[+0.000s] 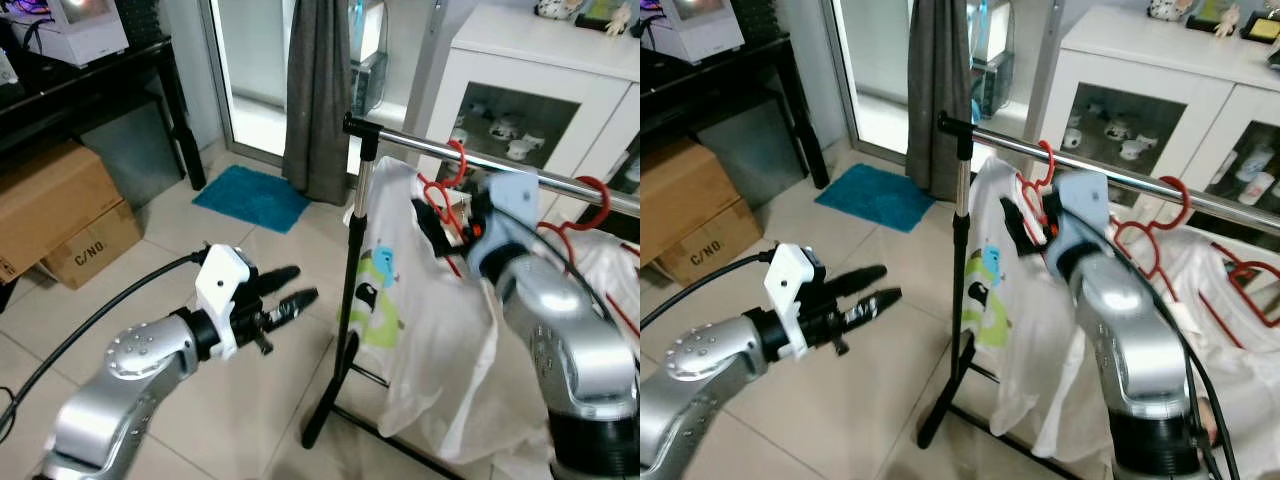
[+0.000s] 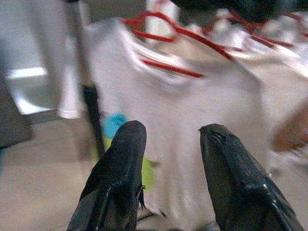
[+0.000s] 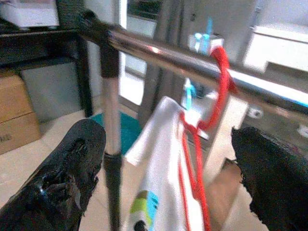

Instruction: Hang hanger

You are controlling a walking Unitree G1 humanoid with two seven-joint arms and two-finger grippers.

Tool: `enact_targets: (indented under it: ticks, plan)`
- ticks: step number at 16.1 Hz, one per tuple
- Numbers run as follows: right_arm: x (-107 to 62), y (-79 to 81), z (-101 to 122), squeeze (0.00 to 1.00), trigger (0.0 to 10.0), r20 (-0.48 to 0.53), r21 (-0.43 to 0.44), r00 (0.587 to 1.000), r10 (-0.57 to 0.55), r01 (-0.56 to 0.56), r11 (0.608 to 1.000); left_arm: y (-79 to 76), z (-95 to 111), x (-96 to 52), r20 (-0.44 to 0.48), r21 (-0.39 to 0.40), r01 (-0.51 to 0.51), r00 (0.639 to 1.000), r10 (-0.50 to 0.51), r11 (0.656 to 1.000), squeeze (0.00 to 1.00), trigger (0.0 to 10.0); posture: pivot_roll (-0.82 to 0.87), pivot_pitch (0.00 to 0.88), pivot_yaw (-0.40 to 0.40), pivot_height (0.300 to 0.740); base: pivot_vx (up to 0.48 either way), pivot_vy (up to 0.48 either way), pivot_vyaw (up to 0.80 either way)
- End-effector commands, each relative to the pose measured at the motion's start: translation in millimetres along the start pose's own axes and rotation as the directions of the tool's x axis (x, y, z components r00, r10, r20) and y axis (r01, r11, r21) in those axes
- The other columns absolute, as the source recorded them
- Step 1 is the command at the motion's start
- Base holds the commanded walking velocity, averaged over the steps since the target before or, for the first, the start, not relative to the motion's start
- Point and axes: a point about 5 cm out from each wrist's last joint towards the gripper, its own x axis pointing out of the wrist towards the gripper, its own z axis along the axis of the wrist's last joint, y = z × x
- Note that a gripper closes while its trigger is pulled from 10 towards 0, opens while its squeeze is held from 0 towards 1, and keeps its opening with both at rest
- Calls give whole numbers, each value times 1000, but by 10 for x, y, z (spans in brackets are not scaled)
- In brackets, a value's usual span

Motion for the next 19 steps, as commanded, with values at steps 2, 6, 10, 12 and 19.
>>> enact_targets:
  ticks: [2,6,10,12,19]
  plan:
    - [3,-67,4,0,10000,-81,-12,997,-7,6,1000,-56,34,9,-32,9,94,995,-94,995,0,10000,-32,0,-9,740,0,0,0]
    - [277,-145,-28,0,9961,-198,55,979,-52,64,996,-69,95,66,-82,43,224,972,-220,974,0,10000,-57,0,6,740,0,0,0]
    - [448,-243,-80,0,0,-233,98,970,-63,88,991,-56,111,91,-94,57,248,966,-242,967,0,10000,-65,0,8,740,0,0,0]
    - [478,-278,-72,0,0,-242,95,968,-65,90,991,-80,103,96,-98,55,262,962,-256,963,0,10000,-65,0,2,740,0,0,0]
    - [505,-330,-82,0,0,-249,90,967,-56,81,993,-92,91,102,-97,53,270,959,-265,961,0,10000,-69,0,0,740,0,0,0]
